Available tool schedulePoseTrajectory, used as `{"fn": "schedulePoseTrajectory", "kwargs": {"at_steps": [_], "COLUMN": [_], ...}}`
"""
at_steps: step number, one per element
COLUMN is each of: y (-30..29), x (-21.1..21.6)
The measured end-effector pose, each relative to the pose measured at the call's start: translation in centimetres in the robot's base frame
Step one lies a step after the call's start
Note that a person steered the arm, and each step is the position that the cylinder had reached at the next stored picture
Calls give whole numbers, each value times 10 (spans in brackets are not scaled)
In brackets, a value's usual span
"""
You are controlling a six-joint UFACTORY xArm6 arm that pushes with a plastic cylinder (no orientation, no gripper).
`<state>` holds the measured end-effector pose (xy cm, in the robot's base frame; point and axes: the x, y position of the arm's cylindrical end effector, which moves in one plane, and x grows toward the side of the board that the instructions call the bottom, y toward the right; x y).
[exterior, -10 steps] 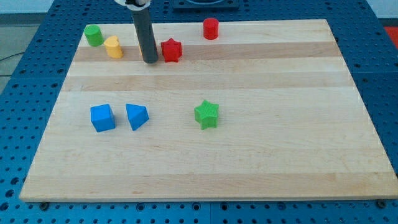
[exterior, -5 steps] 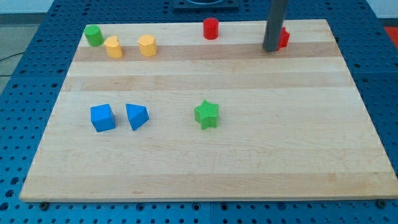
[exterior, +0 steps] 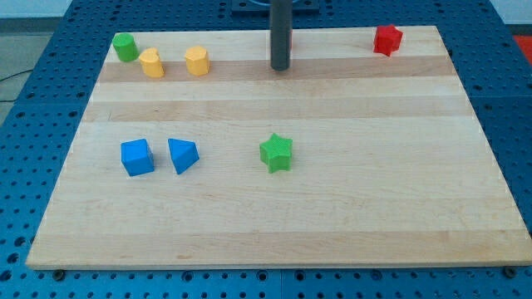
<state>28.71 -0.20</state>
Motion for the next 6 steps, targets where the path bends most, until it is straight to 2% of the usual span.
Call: {"fn": "schedulePoseTrajectory", "kwargs": {"at_steps": [1,2,3,4,5,6], "y": [-2,-14,-39,-46,-53,-75], "x": [4,34,44,39,-10,-40]}}
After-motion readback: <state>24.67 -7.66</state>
